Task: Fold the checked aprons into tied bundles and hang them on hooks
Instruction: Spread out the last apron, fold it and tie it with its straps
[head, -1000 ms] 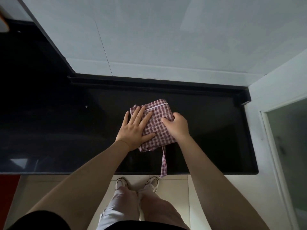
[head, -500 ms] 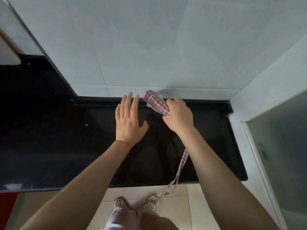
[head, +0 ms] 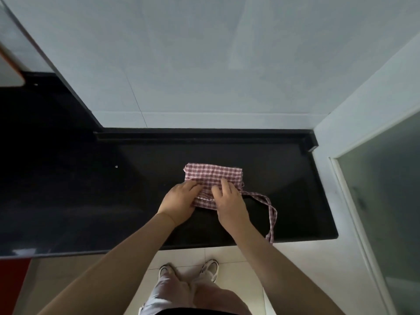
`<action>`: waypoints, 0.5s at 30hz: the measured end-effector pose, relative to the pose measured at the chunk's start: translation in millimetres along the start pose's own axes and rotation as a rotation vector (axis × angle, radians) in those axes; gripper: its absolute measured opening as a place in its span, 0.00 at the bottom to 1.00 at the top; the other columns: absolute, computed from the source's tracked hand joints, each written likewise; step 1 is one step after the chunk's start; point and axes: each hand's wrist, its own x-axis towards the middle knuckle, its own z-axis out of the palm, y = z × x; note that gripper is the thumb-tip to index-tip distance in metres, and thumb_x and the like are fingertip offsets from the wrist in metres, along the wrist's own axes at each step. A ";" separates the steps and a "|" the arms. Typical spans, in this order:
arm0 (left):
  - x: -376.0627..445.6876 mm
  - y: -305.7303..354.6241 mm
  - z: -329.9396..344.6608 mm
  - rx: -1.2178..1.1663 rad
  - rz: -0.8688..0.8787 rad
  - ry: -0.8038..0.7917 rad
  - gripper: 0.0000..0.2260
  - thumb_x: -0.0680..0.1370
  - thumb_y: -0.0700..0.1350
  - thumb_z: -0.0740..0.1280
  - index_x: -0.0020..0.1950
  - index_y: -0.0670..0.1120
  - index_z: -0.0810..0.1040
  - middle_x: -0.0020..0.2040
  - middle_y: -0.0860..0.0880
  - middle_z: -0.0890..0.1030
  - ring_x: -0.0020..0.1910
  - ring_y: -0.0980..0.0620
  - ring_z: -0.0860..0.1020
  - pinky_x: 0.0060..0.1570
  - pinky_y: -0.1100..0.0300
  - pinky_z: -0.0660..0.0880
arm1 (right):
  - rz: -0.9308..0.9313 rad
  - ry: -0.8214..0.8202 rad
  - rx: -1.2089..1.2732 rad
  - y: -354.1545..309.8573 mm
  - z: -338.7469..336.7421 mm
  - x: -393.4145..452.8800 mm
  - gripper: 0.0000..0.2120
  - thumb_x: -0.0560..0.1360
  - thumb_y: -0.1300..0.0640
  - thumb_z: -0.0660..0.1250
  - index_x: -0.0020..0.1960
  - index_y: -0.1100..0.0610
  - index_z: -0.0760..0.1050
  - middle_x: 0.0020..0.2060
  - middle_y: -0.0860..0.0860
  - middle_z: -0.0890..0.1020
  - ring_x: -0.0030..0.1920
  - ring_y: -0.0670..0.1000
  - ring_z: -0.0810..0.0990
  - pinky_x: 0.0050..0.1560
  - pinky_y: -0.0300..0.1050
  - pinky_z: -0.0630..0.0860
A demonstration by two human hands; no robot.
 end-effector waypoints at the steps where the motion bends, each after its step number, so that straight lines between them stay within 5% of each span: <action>1: 1.9 -1.4 -2.6 -0.086 -0.026 0.035 0.19 0.75 0.41 0.70 0.66 0.48 0.78 0.64 0.50 0.78 0.62 0.49 0.77 0.62 0.53 0.75 | -0.004 -0.045 0.038 7.4 -4.2 -0.1 0.24 0.73 0.63 0.73 0.67 0.56 0.72 0.69 0.57 0.72 0.69 0.56 0.72 0.68 0.48 0.71; 3: 5.4 -3.9 -9.4 -0.239 -0.106 0.073 0.11 0.74 0.42 0.72 0.56 0.51 0.82 0.53 0.55 0.81 0.51 0.54 0.80 0.53 0.53 0.78 | 0.046 -0.130 0.206 22.8 -17.1 4.1 0.25 0.75 0.66 0.69 0.70 0.55 0.70 0.69 0.52 0.73 0.69 0.52 0.72 0.68 0.43 0.70; 7: 15.9 -6.8 -13.2 -0.371 -0.246 0.075 0.01 0.75 0.44 0.71 0.45 0.49 0.83 0.42 0.55 0.82 0.43 0.55 0.79 0.49 0.52 0.78 | 0.294 -0.267 0.583 47.0 -42.6 17.2 0.13 0.76 0.57 0.70 0.60 0.51 0.78 0.50 0.43 0.80 0.53 0.46 0.80 0.51 0.36 0.74; 11: 26.7 -4.1 -18.9 -0.506 -0.420 0.056 0.03 0.75 0.46 0.72 0.47 0.48 0.83 0.43 0.54 0.83 0.45 0.55 0.80 0.48 0.59 0.77 | 0.586 -0.222 0.982 56.8 -41.2 21.8 0.16 0.74 0.56 0.75 0.60 0.50 0.78 0.52 0.42 0.80 0.55 0.45 0.78 0.56 0.41 0.75; 15: 42.3 4.1 -22.3 -0.484 -0.542 0.042 0.10 0.77 0.55 0.70 0.50 0.50 0.76 0.42 0.54 0.81 0.41 0.56 0.79 0.39 0.61 0.74 | 0.754 -0.125 1.077 52.2 -30.0 32.4 0.17 0.76 0.52 0.72 0.63 0.53 0.76 0.52 0.44 0.81 0.53 0.45 0.80 0.56 0.44 0.78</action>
